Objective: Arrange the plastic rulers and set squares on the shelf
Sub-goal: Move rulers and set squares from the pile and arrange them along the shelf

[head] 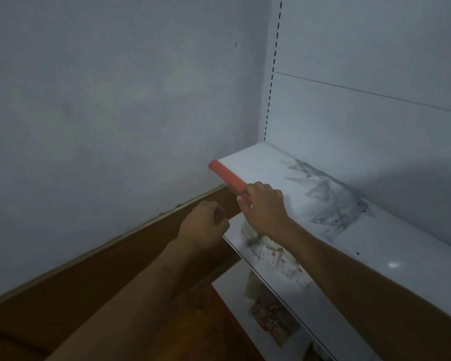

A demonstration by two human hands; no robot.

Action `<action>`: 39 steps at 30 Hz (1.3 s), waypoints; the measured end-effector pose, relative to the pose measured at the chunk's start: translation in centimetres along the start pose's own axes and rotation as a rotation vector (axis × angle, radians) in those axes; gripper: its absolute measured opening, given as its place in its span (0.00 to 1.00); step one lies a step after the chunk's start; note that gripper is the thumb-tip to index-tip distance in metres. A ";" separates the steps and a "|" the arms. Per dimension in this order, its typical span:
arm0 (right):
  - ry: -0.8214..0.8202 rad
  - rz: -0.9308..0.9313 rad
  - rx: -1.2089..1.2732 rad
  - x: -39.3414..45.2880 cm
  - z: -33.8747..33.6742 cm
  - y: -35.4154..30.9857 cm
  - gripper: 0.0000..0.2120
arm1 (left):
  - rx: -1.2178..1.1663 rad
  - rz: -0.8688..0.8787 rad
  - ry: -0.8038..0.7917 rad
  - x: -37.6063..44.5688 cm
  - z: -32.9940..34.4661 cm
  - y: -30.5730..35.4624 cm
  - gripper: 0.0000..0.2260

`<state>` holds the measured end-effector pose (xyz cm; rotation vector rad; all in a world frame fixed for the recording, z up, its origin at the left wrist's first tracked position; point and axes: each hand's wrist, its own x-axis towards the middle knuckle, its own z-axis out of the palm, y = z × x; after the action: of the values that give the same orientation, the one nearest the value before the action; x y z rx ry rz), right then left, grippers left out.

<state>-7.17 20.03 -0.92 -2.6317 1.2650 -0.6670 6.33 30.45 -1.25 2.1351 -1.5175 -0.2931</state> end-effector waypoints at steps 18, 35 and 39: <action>0.092 0.147 0.064 12.1 3.1 8.6 0.14 | -0.019 0.195 -0.093 17.8 5.5 3.8 0.09; 0.444 0.969 -0.348 -0.3 2.1 15.5 0.10 | -0.220 0.794 -0.523 18.3 16.6 12.7 0.20; 0.447 1.092 -0.425 -2.2 2.0 15.1 0.11 | -0.136 0.814 -0.447 17.5 17.6 12.8 0.27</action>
<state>-18.13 12.06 -8.17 -1.5430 2.8285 -0.8064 -5.84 6.21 -7.73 1.2356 -2.3845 -0.5693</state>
